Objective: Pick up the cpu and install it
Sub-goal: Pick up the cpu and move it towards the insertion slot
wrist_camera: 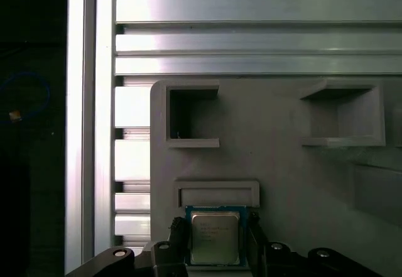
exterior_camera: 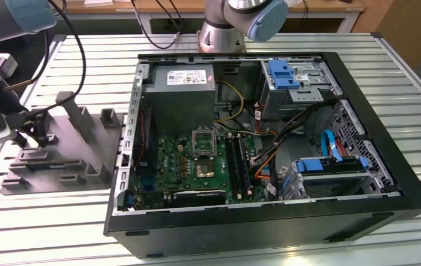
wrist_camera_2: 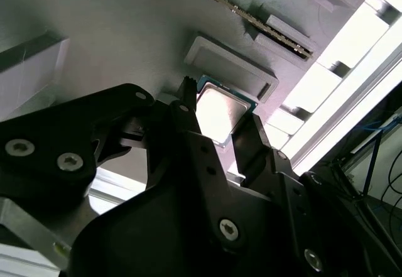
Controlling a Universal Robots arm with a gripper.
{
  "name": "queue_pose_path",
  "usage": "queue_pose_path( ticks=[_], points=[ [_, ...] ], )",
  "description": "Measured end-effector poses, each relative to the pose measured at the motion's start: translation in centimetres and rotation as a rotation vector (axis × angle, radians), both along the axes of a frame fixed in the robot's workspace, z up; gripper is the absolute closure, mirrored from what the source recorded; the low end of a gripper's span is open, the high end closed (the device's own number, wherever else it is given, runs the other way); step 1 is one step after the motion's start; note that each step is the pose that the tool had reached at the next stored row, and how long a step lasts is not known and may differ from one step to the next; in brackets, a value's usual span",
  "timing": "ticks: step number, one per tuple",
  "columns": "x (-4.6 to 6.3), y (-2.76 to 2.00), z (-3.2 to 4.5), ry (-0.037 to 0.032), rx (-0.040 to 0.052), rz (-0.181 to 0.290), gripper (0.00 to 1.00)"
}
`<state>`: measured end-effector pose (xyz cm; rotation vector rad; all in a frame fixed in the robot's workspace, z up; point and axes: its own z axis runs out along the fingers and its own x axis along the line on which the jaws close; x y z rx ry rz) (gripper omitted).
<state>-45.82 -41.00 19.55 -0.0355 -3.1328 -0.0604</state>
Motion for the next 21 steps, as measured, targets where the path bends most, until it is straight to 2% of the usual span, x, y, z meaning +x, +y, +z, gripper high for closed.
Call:
queue_pose_path(
  ticks=[13,21],
  points=[
    [0.0,-0.01,0.53,0.0001,-0.0002,0.000,0.53],
    [0.0,0.00,1.72,0.0001,-0.0002,0.000,0.53]
  ],
)
